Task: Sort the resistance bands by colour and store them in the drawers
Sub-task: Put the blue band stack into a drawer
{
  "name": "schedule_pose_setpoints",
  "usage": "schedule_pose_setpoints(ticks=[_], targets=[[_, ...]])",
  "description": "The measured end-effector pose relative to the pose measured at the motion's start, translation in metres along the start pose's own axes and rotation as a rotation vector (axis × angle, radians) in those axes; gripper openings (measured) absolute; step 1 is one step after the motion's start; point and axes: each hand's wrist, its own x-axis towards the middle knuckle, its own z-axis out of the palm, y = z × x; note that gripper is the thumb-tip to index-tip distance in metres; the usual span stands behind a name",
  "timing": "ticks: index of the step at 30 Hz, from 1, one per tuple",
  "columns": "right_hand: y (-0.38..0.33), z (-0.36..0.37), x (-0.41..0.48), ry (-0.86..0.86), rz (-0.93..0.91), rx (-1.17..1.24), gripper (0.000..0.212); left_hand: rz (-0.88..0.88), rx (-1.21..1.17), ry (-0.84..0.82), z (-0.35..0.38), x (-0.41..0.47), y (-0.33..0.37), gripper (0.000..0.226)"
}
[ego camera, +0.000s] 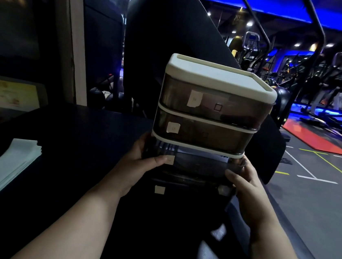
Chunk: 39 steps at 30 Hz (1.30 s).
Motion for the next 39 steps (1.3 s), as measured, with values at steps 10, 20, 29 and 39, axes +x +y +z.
schedule_pose_setpoints(ticks=[10,20,29,39], targets=[[0.026,0.006,0.006,0.269,0.088,-0.005,0.062,0.039,0.08,0.123,0.013,0.001,-0.001,0.045],[0.032,0.005,0.01,0.379,0.124,-0.135,0.058,0.059,0.248,0.232,0.016,0.004,0.0,0.051],[0.024,0.009,0.007,0.435,0.143,-0.148,0.03,0.052,0.33,0.274,0.018,0.008,-0.01,0.048],[0.023,0.013,-0.01,0.431,0.184,-0.292,0.047,0.043,0.362,0.232,0.021,-0.017,-0.005,0.038]])
